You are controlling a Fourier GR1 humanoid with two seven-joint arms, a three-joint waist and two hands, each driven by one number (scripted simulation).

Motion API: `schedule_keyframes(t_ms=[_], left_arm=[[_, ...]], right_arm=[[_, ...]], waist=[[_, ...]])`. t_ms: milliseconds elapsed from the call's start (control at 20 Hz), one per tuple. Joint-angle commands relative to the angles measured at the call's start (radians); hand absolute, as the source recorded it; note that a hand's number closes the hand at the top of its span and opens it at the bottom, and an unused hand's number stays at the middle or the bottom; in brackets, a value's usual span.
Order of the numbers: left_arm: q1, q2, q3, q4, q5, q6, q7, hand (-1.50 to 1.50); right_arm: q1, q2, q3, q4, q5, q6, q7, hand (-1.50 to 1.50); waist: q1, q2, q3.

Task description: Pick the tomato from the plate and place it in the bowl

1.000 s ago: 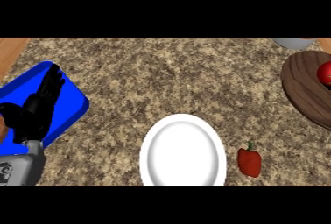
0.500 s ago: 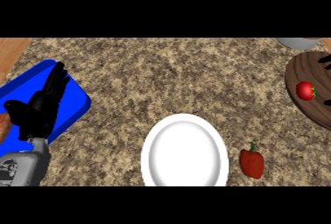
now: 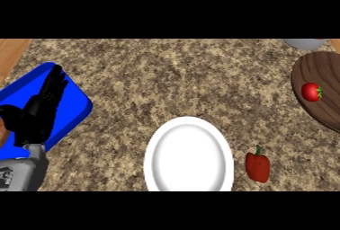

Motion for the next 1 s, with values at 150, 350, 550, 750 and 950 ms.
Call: schedule_keyframes(t_ms=[150,350,550,750,950], left_arm=[[-0.021,0.003,0.014,0.010,0.005,-0.001,0.000,0.00],[-0.012,0.007,0.018,-0.004,0.008,-0.004,0.001,0.00],[-0.005,0.003,0.024,-0.008,0.007,0.005,-0.005,0.00],[0.007,0.016,0.043,0.004,0.019,-0.006,-0.010,0.00],[0.009,0.008,0.027,-0.013,0.015,-0.008,0.005,0.00]], right_arm=[[0.022,-0.146,-0.092,0.074,-0.090,0.246,0.048,-1.50],[0.068,-0.196,-0.102,0.062,-0.101,0.321,0.061,-1.50],[0.115,-0.188,-0.136,0.055,-0.138,0.351,0.061,-1.50],[0.138,-0.215,-0.165,0.026,-0.171,0.439,0.085,-1.50],[0.141,-0.208,-0.201,0.003,-0.212,0.451,0.127,-1.50]], waist=[[-0.011,0.012,0.003],[-0.013,0.009,0.006],[-0.017,0.012,0.011],[-0.032,0.006,0.011],[-0.019,0.005,0.013]])
